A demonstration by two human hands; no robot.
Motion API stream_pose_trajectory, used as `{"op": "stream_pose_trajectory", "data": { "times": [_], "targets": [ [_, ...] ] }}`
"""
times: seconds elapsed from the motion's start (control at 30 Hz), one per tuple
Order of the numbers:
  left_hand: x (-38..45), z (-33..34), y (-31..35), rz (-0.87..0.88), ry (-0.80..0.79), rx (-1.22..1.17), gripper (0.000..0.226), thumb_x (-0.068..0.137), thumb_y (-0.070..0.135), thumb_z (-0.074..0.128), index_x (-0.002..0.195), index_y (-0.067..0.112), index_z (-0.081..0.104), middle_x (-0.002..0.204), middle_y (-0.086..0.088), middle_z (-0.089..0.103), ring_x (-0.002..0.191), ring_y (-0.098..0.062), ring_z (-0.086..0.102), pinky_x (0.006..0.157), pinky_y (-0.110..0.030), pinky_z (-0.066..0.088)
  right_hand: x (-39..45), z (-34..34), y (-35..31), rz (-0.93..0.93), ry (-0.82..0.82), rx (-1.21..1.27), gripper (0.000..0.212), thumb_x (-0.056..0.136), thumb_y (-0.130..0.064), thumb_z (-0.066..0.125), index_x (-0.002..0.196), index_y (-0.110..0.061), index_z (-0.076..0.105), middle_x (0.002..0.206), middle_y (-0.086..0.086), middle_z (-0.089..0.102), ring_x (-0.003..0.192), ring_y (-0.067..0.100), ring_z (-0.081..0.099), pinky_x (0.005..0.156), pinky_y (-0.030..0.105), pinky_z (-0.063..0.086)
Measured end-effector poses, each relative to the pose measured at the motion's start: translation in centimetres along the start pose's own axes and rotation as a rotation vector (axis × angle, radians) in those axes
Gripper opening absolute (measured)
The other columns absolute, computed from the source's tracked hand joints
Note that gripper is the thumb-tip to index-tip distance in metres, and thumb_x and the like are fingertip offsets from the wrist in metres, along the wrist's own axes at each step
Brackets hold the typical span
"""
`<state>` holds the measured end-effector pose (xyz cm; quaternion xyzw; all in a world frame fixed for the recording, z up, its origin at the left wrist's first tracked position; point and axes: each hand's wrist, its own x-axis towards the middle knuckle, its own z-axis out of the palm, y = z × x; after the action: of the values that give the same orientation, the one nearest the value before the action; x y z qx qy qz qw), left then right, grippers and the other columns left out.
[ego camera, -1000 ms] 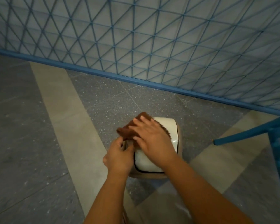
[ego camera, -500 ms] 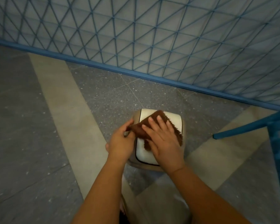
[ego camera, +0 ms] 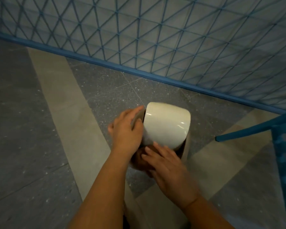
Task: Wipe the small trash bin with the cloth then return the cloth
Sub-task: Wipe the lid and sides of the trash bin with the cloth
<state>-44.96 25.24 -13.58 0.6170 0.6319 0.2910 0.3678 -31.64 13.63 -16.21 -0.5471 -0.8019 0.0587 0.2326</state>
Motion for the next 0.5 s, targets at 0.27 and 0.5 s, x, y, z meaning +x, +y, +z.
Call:
{"op": "stream_pose_trajectory", "data": {
  "times": [0.27,0.5],
  "targets": [
    [0.0,1.2,-0.5,0.165,-0.160,0.196,0.041,0.095,0.030,0.049,0.133,0.046,0.047,0.146,0.016,0.041,0.135,-0.005,0.030,0.102,-0.023,0.005,-2.0,-1.0,1.0,0.228,0.134,0.049,0.038,0.097,-0.023,0.038,0.134,-0.026,0.044,0.142,-0.015,0.044,0.137,0.012,0.035,0.110,0.038,0.032],
    [0.6,1.2,-0.5,0.109,-0.190,0.371,0.073,0.087,0.051,0.056,0.148,0.037,0.020,0.159,0.011,0.013,0.146,-0.013,0.007,0.114,-0.042,0.005,2.7,-5.5,3.5,0.571,0.448,0.140,0.040,0.096,-0.024,0.041,0.135,-0.035,0.042,0.142,-0.027,0.036,0.138,0.012,0.032,0.115,0.045,0.027]
  ]
}}
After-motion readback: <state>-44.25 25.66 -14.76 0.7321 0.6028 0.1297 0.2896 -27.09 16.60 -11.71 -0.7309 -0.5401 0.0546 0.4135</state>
